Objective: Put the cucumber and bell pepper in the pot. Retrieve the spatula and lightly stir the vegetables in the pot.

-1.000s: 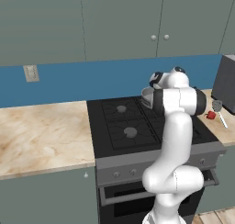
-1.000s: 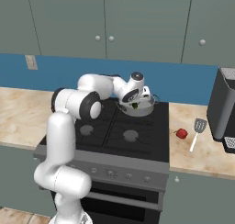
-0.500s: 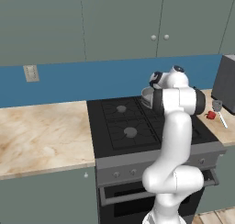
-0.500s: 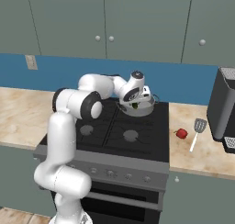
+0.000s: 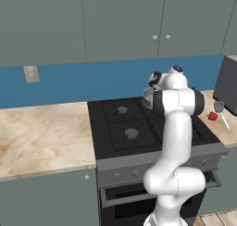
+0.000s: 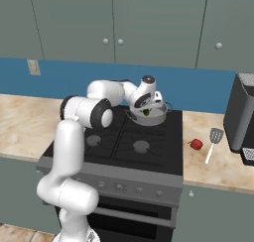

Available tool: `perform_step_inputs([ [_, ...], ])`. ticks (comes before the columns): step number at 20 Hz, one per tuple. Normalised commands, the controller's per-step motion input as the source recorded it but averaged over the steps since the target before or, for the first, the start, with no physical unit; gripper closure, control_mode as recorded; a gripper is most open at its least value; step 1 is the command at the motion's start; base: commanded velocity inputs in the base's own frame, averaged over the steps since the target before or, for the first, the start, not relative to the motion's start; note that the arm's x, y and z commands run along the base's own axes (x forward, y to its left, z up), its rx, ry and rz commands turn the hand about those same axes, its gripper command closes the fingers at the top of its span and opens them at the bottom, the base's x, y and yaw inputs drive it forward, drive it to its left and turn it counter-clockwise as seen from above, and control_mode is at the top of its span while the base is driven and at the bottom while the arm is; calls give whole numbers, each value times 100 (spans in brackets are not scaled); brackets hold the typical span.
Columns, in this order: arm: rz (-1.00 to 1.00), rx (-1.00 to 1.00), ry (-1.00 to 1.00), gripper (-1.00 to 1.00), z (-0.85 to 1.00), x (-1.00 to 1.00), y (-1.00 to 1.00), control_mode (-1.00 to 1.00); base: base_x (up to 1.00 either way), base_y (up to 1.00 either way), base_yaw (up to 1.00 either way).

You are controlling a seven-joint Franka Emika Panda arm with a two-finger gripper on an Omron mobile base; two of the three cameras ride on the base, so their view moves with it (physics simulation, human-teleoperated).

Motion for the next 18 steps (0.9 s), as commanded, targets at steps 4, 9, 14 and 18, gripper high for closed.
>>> perform_step_inputs([
  [4,0,0,0,100,-4,15,0,-100,0,0,0],
  [9,0,0,0,100,-1,0,0,-100,0,0,0],
  [14,0,0,0,-100,0,0,0,-100,0,0,0],
  [18,0,0,0,-100,0,0,0,-100,0,0,0],
])
